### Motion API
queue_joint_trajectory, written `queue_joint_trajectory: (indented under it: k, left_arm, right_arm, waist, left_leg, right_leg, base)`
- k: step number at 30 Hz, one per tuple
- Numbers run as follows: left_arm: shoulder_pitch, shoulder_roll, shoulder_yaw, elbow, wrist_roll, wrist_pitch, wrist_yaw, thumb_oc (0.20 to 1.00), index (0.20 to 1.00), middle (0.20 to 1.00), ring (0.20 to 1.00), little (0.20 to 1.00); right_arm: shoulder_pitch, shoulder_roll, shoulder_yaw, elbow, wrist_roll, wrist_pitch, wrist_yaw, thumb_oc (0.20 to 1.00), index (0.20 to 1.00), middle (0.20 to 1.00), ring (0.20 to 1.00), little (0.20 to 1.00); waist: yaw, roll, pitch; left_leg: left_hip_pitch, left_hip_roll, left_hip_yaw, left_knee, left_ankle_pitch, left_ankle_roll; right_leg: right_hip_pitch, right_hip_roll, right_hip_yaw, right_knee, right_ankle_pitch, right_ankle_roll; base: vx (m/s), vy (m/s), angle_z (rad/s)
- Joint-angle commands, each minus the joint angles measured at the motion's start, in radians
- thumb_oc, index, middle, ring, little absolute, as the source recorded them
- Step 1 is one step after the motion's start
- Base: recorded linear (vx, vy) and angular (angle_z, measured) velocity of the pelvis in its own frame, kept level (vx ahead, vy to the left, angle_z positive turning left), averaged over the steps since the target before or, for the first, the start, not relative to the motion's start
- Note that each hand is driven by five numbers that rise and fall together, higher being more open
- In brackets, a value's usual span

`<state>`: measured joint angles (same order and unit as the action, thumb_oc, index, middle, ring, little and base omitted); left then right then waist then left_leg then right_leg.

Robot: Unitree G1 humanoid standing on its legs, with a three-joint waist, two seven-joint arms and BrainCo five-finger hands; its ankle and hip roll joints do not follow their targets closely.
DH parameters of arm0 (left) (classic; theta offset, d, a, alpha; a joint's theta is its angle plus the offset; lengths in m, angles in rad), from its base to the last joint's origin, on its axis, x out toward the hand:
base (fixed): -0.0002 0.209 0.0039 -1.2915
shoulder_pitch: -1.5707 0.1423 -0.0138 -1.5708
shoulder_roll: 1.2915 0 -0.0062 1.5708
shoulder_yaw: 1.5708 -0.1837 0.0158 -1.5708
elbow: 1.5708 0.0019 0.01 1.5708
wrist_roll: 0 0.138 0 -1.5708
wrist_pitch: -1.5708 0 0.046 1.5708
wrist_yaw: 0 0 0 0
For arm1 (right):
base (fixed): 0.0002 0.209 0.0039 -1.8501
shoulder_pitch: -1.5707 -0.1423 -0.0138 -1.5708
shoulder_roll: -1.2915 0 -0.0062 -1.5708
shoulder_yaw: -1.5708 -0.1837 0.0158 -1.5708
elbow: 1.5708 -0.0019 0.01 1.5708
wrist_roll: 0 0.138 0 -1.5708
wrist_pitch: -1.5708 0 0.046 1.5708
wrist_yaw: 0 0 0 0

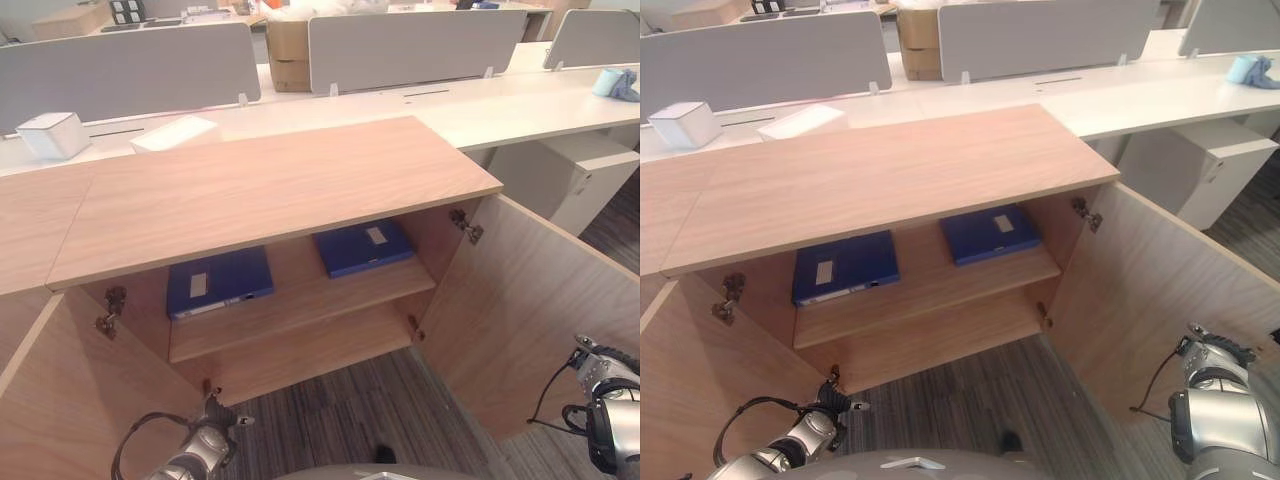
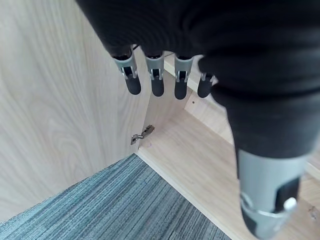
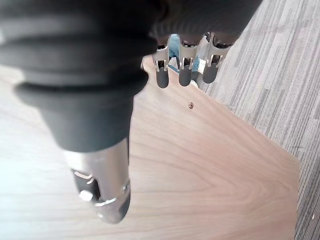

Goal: Put the empty folder in the office cabinet

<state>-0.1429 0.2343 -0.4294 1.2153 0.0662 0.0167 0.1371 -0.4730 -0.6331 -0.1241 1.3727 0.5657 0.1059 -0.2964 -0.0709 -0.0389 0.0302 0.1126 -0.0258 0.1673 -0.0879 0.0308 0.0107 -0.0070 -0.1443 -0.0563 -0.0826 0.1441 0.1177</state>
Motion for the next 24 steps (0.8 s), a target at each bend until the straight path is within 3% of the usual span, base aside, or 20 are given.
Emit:
queue_joint_trajectory:
  k: [1, 5, 6, 12, 19, 24]
  left_arm:
    - [-0.036, 0.026, 0.014, 0.036, 0.041, -0.025, 0.017, 1.0, 1.0, 1.0, 1.0, 1.0]
    - [-0.046, 0.02, 0.007, 0.038, 0.046, -0.019, 0.034, 1.0, 1.0, 1.0, 1.0, 1.0]
    - [-0.055, 0.017, 0.005, 0.036, 0.046, -0.014, 0.053, 1.0, 1.0, 1.0, 1.0, 1.0]
    - [-0.071, -0.003, -0.016, 0.051, 0.048, 0.002, 0.099, 1.0, 1.0, 1.0, 1.0, 1.0]
    - [-0.064, -0.018, -0.011, 0.089, 0.051, 0.003, 0.111, 1.0, 1.0, 1.0, 1.0, 1.0]
    - [-0.058, -0.016, 0.014, 0.096, 0.033, -0.003, 0.105, 1.0, 1.0, 1.0, 1.0, 1.0]
  right_arm:
    - [-0.154, -0.092, 0.061, 0.022, -0.144, -0.087, -0.073, 1.0, 1.0, 1.0, 1.0, 1.0]
    - [-0.168, -0.108, 0.063, 0.054, -0.21, -0.06, -0.127, 1.0, 1.0, 1.0, 1.0, 1.0]
    - [-0.172, -0.13, 0.063, 0.074, -0.258, -0.037, -0.184, 1.0, 1.0, 1.0, 1.0, 1.0]
    - [-0.187, -0.186, 0.034, 0.15, -0.317, 0.022, -0.315, 1.0, 1.0, 1.0, 1.0, 1.0]
    - [-0.212, -0.189, 0.04, 0.207, -0.296, 0.043, -0.316, 1.0, 1.0, 1.0, 1.0, 1.0]
    - [-0.205, -0.156, 0.015, 0.142, -0.178, -0.011, -0.26, 1.0, 1.0, 1.0, 1.0, 1.0]
  waist:
    - [0.03, -0.003, -0.024]
    - [0.03, -0.003, -0.022]
    - [0.029, -0.003, -0.021]
    - [0.023, -0.003, -0.021]
    - [0.016, -0.004, -0.03]
    - [0.012, 0.002, -0.031]
  left_leg:
    - [-0.028, -0.003, -0.081, 0.001, -0.114, 0.004]
    - [-0.031, -0.003, -0.085, 0.001, -0.113, 0.004]
    - [-0.032, -0.003, -0.087, 0.001, -0.112, 0.004]
    - [-0.035, -0.004, -0.094, 0.001, -0.113, 0.002]
    - [-0.029, -0.003, -0.087, 0.001, -0.119, 0.0]
    - [-0.026, 0.0, -0.083, 0.001, -0.121, -0.001]
  right_leg:
    - [-0.024, -0.057, -0.031, 0.067, -0.077, 0.07]
    - [-0.022, -0.057, -0.033, 0.067, -0.077, 0.069]
    - [-0.022, -0.058, -0.035, 0.066, -0.076, 0.07]
    - [-0.021, -0.059, -0.037, 0.065, -0.076, 0.072]
    - [-0.016, -0.06, -0.036, 0.059, -0.076, 0.073]
    - [-0.014, -0.06, -0.03, 0.058, -0.08, 0.072]
  base:
    - [0.0, 0.0, 0.0]
    - [0.01, 0.004, 0.02]
    - [0.01, 0.0, 0.04]
    - [0.0, 0.0, 0.02]
    - [0.0, -0.002, 0.0]
    - [0.0, 0.0, 0.0]
